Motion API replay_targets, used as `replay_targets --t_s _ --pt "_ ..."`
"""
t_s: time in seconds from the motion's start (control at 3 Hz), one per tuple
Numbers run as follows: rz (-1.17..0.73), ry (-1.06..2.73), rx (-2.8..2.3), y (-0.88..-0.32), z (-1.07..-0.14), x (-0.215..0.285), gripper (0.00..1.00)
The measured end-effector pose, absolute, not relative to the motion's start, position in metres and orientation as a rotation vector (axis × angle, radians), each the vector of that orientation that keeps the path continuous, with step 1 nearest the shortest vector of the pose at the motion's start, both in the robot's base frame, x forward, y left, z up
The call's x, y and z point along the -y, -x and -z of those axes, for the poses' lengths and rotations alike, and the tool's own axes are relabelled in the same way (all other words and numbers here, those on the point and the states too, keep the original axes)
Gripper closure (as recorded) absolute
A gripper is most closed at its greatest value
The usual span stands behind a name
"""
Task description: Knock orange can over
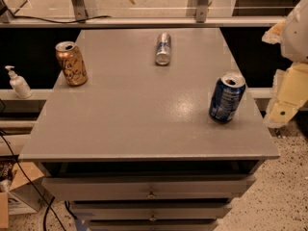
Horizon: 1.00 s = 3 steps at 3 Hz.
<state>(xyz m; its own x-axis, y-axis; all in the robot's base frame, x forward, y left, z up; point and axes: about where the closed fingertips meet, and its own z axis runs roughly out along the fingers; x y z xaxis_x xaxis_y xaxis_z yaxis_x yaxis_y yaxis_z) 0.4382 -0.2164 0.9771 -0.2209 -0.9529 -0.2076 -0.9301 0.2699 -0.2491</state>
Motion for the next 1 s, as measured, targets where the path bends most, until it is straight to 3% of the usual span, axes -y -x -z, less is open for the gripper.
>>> replay_targets --t_s 1.0 --pt "0.045 1.708 -2.079 -0.453 -0.986 0.19 0.0"
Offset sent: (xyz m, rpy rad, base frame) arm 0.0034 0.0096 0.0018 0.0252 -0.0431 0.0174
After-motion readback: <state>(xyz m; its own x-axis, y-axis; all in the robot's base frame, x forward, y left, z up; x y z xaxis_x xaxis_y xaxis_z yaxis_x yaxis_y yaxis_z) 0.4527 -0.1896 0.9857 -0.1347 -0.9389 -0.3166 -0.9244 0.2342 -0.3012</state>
